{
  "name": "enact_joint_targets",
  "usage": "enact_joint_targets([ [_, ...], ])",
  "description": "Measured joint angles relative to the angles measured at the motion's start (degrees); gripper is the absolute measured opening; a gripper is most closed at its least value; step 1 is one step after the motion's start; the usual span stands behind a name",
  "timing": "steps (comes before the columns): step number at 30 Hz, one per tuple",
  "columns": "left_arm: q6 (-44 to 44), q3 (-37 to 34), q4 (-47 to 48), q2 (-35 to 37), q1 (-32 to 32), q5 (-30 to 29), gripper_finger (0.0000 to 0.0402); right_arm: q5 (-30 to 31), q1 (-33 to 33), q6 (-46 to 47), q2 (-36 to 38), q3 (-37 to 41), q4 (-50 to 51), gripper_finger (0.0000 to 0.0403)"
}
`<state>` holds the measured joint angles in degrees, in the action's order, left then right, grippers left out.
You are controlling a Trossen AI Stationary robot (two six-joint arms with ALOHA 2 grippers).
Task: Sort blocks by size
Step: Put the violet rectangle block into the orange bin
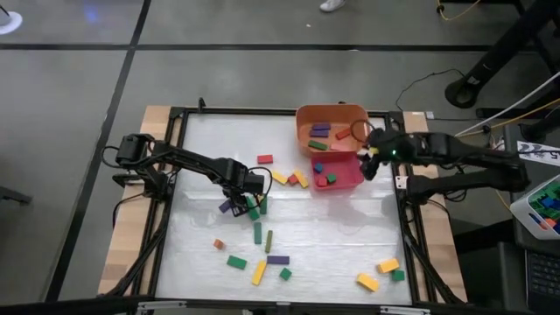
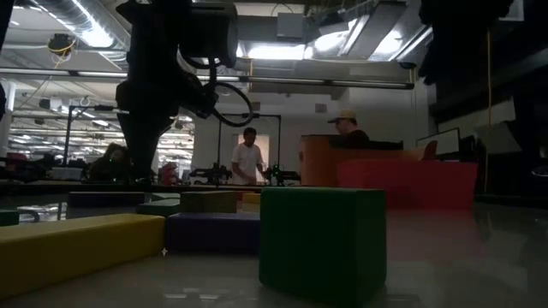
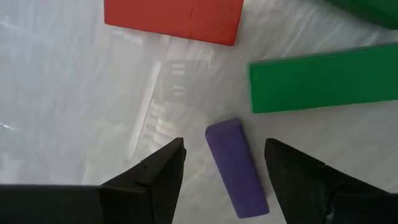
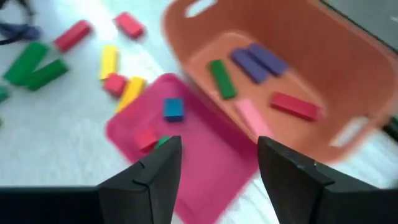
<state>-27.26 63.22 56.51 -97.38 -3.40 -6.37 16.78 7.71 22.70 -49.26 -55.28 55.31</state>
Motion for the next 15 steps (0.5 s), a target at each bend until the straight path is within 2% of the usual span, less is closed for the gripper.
enact_joint_targets([
  [9, -2.47, 0.00, 0.01, 0.00, 0.00, 0.22, 0.0210, -1.15, -10.08, 0.01, 0.40, 10.55, -15.18, 0.0209],
  [15, -3.50, -0.02, 0.08, -0.68, -0.04, 0.22, 0.0210, -1.12, -15.22, 2.07, 0.38, 14.36, -19.95, 0.0209],
])
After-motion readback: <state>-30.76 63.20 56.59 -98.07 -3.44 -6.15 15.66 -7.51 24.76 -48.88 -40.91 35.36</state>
